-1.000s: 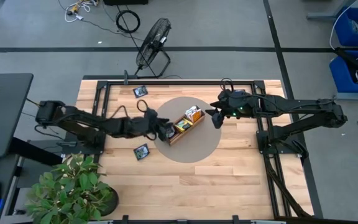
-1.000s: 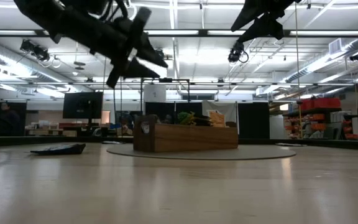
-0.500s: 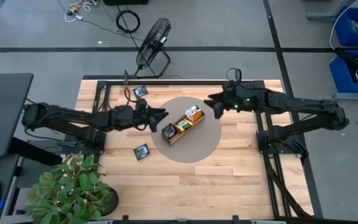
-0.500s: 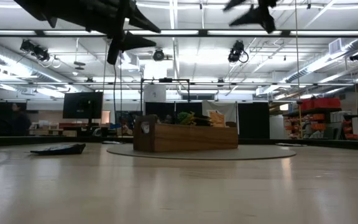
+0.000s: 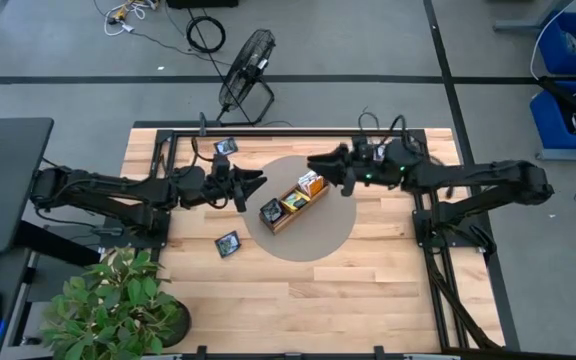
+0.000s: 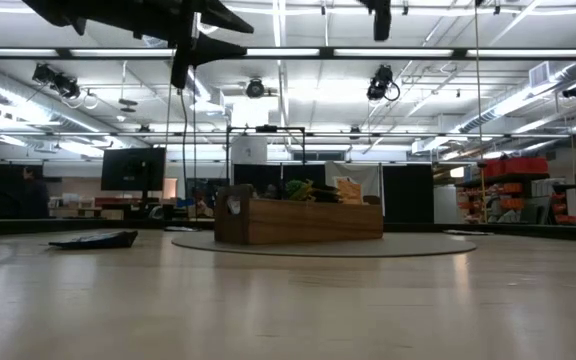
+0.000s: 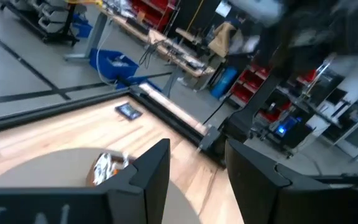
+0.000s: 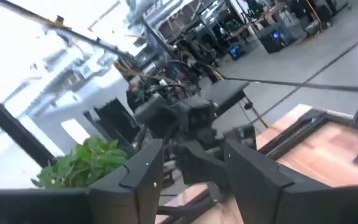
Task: Pick & Place Tea
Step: Put the black tea bag into the left section of the wooden organizer
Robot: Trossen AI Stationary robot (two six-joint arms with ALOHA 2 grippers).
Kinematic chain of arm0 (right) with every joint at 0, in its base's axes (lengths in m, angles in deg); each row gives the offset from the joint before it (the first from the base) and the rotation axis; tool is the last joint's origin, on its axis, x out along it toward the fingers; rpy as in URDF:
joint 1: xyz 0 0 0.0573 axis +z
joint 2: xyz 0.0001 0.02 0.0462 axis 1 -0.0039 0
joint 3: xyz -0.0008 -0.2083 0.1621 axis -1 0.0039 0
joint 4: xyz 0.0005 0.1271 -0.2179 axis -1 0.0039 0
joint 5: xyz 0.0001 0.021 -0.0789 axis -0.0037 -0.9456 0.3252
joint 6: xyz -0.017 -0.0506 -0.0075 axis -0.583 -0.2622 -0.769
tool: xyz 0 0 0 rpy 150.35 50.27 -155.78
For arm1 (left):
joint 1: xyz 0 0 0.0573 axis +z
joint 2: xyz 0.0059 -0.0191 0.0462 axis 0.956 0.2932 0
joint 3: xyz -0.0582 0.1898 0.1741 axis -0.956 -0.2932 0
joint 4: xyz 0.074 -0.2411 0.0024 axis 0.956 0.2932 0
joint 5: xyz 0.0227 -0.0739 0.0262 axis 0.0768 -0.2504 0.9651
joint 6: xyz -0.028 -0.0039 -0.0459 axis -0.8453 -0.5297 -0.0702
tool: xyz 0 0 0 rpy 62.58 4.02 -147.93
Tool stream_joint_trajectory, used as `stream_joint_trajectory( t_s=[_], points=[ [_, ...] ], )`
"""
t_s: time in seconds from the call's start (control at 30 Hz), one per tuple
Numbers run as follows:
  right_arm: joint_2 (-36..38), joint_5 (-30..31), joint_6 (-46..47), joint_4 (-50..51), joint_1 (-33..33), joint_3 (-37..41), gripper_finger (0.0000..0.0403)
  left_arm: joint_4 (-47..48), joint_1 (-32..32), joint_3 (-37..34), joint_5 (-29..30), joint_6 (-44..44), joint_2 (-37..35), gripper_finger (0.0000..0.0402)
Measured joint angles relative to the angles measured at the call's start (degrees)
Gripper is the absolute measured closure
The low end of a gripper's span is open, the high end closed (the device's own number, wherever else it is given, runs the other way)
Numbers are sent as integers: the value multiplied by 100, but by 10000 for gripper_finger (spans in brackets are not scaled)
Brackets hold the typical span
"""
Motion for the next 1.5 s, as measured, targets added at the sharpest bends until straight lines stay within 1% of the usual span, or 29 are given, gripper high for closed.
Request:
stream_joint_trajectory(
  t_s=[0.1,0.23,0.33,0.47,0.53,0.73,0.9,1.0,1.1,1.27,1.43,1.5],
  points=[
    [37,410,310,-553,48,582,223,69,4,-7,-14,63,-60,241],
    [350,1141,652,-556,12,1227,224,80,4,-2,-99,94,-139,241],
    [682,1629,1220,-285,-115,1757,224,28,4,6,-95,96,-173,241],
    [1144,2267,2503,370,-365,2385,224,25,4,5,-90,93,-257,241],
    [1370,2471,2763,597,-446,2601,222,91,4,2,-91,97,-299,241],
    [1788,3030,3423,1542,-659,2713,208,94,31,2,-86,70,-342,241],
    [2030,3780,5449,3310,-717,2715,204,86,31,2,-76,60,-340,241],
    [2187,4034,6469,4301,-718,2715,204,77,31,2,-81,60,-339,241],
    [2335,4254,7326,5085,-718,2715,204,81,31,2,-81,58,-341,241],
    [2422,4475,8321,5864,-717,2715,204,81,31,2,-81,91,-344,241],
    [2394,4375,8973,6809,-824,2715,207,81,31,2,-80,100,-344,241],
    [2394,4312,8982,6967,-906,2726,209,79,31,2,-79,101,-344,241]
  ],
)
